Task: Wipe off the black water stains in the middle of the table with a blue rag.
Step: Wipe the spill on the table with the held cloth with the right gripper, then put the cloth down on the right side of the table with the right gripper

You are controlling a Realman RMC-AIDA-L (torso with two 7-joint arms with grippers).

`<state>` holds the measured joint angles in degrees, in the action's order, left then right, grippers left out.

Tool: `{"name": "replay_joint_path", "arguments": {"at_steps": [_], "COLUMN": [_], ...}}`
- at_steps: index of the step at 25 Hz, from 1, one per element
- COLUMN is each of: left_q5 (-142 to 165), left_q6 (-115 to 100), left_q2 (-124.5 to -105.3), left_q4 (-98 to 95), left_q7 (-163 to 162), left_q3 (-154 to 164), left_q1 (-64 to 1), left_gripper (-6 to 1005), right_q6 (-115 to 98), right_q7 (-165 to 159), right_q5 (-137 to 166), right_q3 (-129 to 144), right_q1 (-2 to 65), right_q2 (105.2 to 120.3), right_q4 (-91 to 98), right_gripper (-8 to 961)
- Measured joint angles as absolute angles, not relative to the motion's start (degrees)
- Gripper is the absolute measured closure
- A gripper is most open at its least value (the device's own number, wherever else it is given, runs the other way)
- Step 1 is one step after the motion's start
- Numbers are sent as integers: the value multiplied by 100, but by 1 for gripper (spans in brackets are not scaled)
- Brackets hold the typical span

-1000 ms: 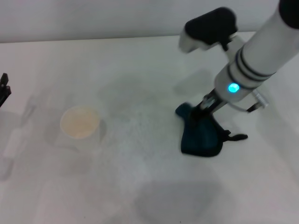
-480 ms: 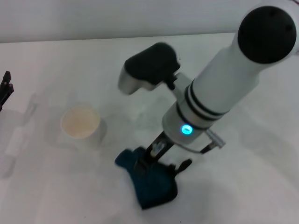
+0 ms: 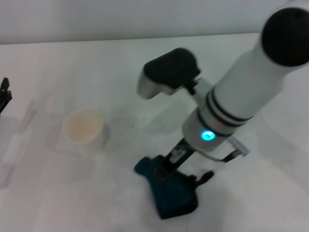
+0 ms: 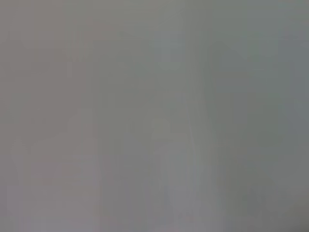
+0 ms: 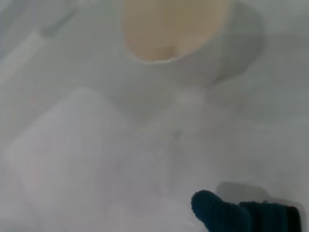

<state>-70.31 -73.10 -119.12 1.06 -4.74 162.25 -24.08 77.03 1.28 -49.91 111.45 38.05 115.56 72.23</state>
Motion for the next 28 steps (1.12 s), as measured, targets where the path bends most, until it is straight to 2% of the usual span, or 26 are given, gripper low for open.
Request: {"name": "replay_joint_path", "arguments": {"at_steps": [6,13,28], "left_q5": [-7031,-7084,-7093], "left_q6": [-7309,-7307,-7246], "left_q2": [-11907,-11900,-11900], "left_q4": [106,116,103], "left_q7": [-475,-474,-470], "left_q3": [16225,16225,16225], "left_q1": [-2386,-2389,-2548], "left_gripper": [122,121,121], "right_q6": [8596,8985,9040], "right_q7": [43,530,1138], "right_q5": [-3839,-2858,-1657], "right_q3": [10205,8780,7720], "right_q1": [3292,3089,3263], "right_q2": [11543,11513,11494], "right_q4": [7902,7941,7256], "right_gripper": [840,837,832]}}
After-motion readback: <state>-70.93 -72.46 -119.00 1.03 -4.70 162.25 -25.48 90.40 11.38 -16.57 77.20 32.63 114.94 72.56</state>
